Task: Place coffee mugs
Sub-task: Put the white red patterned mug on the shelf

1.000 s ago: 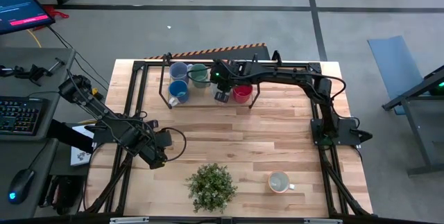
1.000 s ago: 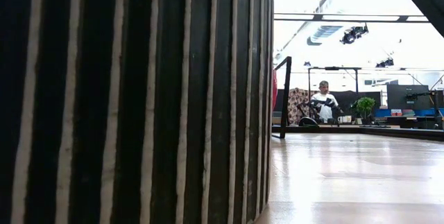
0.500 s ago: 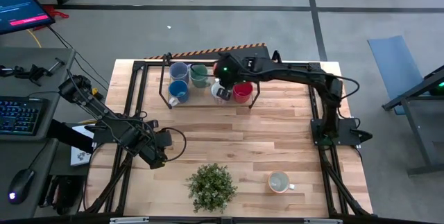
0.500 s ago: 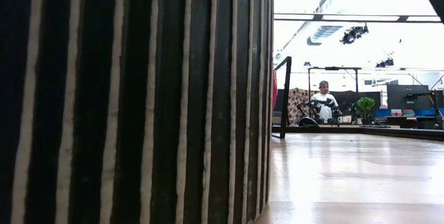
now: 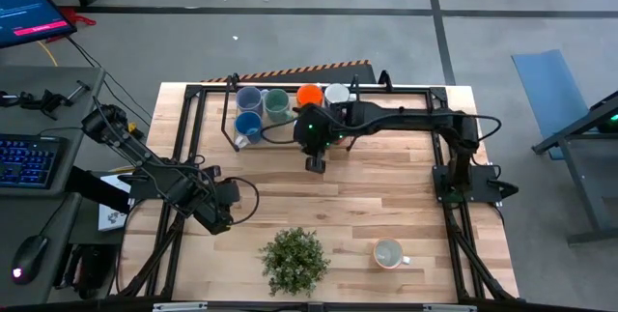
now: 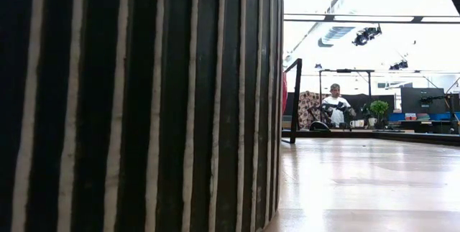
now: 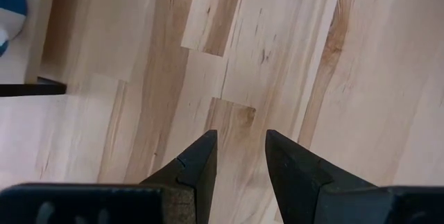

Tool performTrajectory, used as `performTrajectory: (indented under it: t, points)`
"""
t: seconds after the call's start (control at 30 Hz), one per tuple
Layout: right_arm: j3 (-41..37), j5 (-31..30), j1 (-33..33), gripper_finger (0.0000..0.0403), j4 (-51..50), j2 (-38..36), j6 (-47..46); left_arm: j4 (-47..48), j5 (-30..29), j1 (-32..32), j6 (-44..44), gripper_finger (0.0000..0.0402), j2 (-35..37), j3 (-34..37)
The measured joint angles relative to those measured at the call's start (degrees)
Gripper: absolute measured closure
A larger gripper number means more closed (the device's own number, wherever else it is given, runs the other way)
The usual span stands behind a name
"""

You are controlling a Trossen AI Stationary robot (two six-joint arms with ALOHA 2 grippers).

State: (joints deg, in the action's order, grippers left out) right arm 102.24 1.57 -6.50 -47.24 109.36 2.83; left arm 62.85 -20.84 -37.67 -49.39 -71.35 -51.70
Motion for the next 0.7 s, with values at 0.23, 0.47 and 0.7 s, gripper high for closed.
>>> performTrajectory:
  t: [0.23,0.47,0.7]
  points:
    - [0.02,-1.58,0.19,0.0341,-0.12,2.60,0.00,-0.05,-0.20,0.00,-0.02,0.0289,0.02,0.00]
    - [0.00,-1.91,-0.12,0.0341,-0.85,5.08,0.22,-0.20,-0.22,0.00,-0.03,0.0289,0.02,0.00]
    - [-0.02,-2.59,-0.78,0.0341,-1.67,6.47,1.11,-0.23,-0.21,0.01,0.00,0.0289,0.00,0.00]
